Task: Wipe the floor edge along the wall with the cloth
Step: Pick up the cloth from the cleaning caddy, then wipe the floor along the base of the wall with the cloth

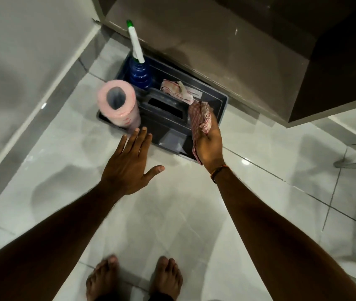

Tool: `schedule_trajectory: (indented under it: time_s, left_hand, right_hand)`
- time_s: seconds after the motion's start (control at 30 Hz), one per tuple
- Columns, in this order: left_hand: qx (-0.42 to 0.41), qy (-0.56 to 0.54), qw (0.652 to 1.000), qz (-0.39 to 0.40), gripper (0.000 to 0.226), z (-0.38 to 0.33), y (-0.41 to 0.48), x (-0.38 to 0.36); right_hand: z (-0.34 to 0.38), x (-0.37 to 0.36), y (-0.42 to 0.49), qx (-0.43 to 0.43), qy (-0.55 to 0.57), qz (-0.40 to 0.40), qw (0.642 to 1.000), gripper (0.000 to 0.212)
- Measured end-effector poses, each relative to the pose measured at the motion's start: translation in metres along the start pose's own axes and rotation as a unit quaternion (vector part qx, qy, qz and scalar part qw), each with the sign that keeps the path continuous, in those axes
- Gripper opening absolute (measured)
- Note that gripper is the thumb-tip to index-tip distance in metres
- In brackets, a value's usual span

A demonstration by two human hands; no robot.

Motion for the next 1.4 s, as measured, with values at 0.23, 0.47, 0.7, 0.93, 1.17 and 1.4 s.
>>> schedule_trajectory:
  time_s: [0.23, 0.47, 0.7, 0.93, 1.17, 1.4]
  left_hand:
    - [0.055, 0.000, 0.998, -0.034, 0.100, 0.042, -0.092, 0.004]
    - [0.110, -0.015, 0.993, -0.038, 0.101, 0.095, -0.174, -0.023]
    - [0.195, -0.066, 0.978, -0.017, 0.104, 0.145, -0.213, -0.094]
    - [0.228, -0.111, 0.967, -0.014, 0.103, 0.182, -0.214, -0.172]
    - [0.223, -0.108, 0.968, -0.029, 0.104, 0.206, -0.213, -0.194]
    - [0.186, -0.095, 0.978, -0.028, 0.103, 0.215, -0.219, -0.203]
  right_hand:
    - [-0.022, -0.051, -0.067, 0.043, -0.340, 0.003, 0.939, 0.045]
    - [-0.076, -0.125, -0.101, 0.100, -0.339, 0.164, 0.921, 0.068]
    - [-0.141, -0.190, -0.072, 0.157, -0.408, 0.250, 0.864, 0.090]
    - [-0.215, -0.243, 0.011, 0.219, -0.521, 0.302, 0.768, 0.076]
    - [-0.255, -0.300, 0.082, 0.190, -0.650, 0.230, 0.699, 0.086]
    - [-0.291, -0.317, 0.080, 0.148, -0.712, 0.199, 0.657, 0.101]
Point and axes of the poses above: each hand's wrist, its own y-axis towards the middle knuckle, its own x-axis out of the back of the hand, z = x × y, the point moved 3 cm from there along y, towards the middle knuckle, and after that the axes turned 3 degrees about z, right-handed, at the moved point
